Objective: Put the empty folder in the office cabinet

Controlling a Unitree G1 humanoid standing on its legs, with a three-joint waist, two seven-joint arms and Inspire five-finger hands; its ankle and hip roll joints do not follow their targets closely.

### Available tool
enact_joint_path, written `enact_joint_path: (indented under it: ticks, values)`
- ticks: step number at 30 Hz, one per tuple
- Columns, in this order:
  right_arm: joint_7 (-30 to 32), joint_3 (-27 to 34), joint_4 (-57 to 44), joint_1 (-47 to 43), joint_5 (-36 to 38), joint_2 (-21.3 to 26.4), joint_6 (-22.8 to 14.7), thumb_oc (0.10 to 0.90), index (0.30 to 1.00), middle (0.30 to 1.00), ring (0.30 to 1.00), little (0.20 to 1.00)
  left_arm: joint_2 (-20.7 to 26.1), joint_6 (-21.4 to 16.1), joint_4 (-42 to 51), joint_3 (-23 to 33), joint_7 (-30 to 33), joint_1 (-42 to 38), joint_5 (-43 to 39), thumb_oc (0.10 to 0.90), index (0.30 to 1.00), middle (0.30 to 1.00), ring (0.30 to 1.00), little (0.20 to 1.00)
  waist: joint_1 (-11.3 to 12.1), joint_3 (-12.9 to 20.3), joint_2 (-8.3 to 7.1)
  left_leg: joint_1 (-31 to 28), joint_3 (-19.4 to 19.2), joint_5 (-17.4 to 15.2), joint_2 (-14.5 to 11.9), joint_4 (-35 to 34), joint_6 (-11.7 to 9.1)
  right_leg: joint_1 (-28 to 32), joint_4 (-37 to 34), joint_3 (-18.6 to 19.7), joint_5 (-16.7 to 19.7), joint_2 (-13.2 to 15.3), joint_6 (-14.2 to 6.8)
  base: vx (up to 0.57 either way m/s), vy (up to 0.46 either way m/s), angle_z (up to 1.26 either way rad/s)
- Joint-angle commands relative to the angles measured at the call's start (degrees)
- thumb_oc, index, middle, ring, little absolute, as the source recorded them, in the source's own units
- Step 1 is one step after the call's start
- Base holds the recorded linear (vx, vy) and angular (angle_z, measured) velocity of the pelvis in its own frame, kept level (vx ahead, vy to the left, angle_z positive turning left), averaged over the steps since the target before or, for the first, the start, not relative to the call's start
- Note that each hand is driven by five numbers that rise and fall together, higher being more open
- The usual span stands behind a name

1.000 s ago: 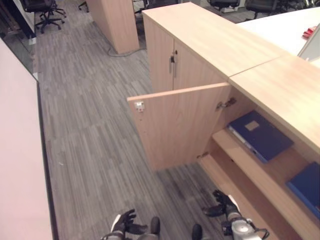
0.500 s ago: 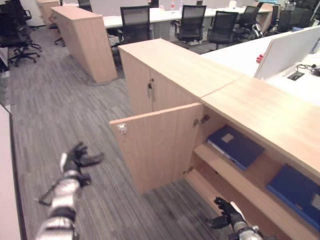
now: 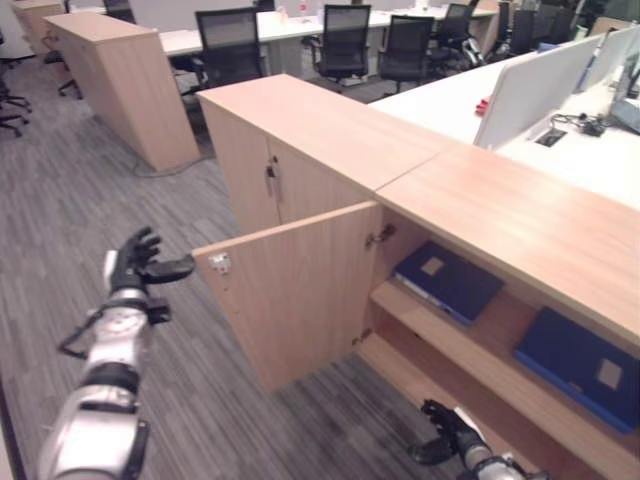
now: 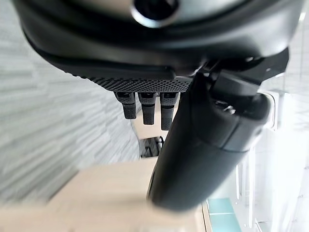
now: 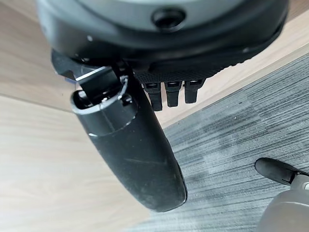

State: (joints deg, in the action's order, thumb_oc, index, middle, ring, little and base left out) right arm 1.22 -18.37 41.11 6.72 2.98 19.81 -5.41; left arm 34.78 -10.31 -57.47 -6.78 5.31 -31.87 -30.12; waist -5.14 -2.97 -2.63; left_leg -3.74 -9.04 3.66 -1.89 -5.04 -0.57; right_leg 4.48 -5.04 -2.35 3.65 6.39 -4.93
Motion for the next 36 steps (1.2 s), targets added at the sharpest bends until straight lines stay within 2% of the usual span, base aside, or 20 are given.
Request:
enact_joint_path:
  ticks: [1, 8, 16, 23, 24, 30, 32, 36]
  values:
    - [1.07, 0.75, -2.51, -4.87, 0.40, 2.13, -2.97, 0.800, 0.900, 0.900, 0.900, 0.900, 1.20, -4.62, -0.17, 0.11, -1.54, -8.40, 3.19, 0.800, 0.900, 0.900, 0.900, 0.900, -0.65, 0.25, 1.54, -6.14, 1.21, -10.73, 0.24, 0.04, -1.39, -1.67, 3.61, -1.09, -1.67, 3.82, -6.75, 0.00, 0.000, 0.00]
    - [1.40, 0.99, -2.16, -4.95, -0.18, 1.66, -2.68, 0.800, 0.900, 0.900, 0.900, 0.900, -4.20, -4.40, 1.98, -1.21, -2.57, -5.60, 3.32, 0.800, 0.900, 0.900, 0.900, 0.900, -0.51, 0.18, 1.02, -6.24, 1.48, -10.84, 0.34, 0.04, -1.19, -1.54, 3.57, -1.29, -1.68, 3.95, -6.66, 0.00, 0.001, -0.01]
    - [1.32, 2.02, -2.61, -4.94, -1.08, 1.41, -2.40, 0.800, 0.900, 0.900, 0.900, 0.900, -8.46, -4.28, 15.65, -7.68, -6.98, 1.87, 5.28, 0.800, 0.900, 0.900, 0.900, 0.900, 0.49, -0.18, 0.86, -5.92, 2.46, -10.64, 0.52, 0.04, -0.94, -1.21, 3.61, -2.34, -1.81, 4.15, -6.41, 0.00, 0.001, 0.05]
    - [0.89, 2.95, -3.12, -4.15, -2.11, 1.28, -2.00, 0.800, 0.900, 0.900, 0.900, 0.900, -8.37, -4.08, 28.90, -10.05, -11.34, 8.82, 3.35, 0.800, 0.900, 0.900, 0.900, 0.900, 1.64, -0.52, 0.89, -5.70, 3.42, -10.46, 0.72, 0.04, -0.70, -0.84, 3.63, -3.24, -1.93, 4.37, -6.23, -0.01, 0.001, 0.11]
    - [0.79, 3.28, -2.94, -3.99, -2.28, 1.07, -1.85, 0.800, 0.900, 0.900, 0.900, 0.900, -8.44, -4.06, 33.98, -10.35, -12.98, 11.69, 1.48, 0.800, 0.900, 0.900, 0.900, 0.900, 2.18, -0.65, 0.90, -5.57, 3.66, -10.36, 0.81, 0.04, -0.64, -0.68, 3.72, -3.54, -2.03, 4.49, -6.11, -0.02, 0.004, 0.17]
    - [0.81, 3.88, -2.53, -3.42, -2.93, 0.43, -1.32, 0.800, 0.900, 0.900, 0.900, 0.900, -8.97, -2.55, 44.77, -10.60, -16.74, 19.51, -3.59, 0.800, 0.900, 0.900, 0.900, 0.900, 3.27, -0.95, 0.89, -5.30, 4.69, -10.20, 1.05, 0.04, -0.31, -0.50, 4.15, -4.18, -2.17, 4.61, -5.84, -0.01, -0.002, 0.07]
    - [0.85, 4.60, -1.83, -3.28, -2.94, -0.01, -1.20, 0.800, 0.900, 0.900, 0.900, 0.900, -7.99, -1.37, 49.75, -10.35, -19.88, 25.80, -5.26, 0.800, 0.900, 0.900, 0.900, 0.900, 3.97, -1.17, 1.03, -5.20, 4.99, -10.22, 1.12, 0.04, -0.12, -0.60, 4.46, -4.28, -2.25, 4.74, -5.77, -0.02, 0.009, 0.05]
    - [0.78, 5.31, -1.40, -2.85, -2.99, -0.22, -1.38, 0.800, 0.900, 0.900, 0.900, 0.900, -6.15, -0.30, 53.87, -9.65, -21.82, 31.06, -5.64, 0.800, 0.900, 0.900, 0.900, 0.900, 4.55, -1.27, 1.14, -5.17, 5.05, -10.18, 1.30, 0.04, 0.03, -0.63, 4.77, -4.37, -2.41, 4.75, -5.67, 0.00, 0.000, 0.00]
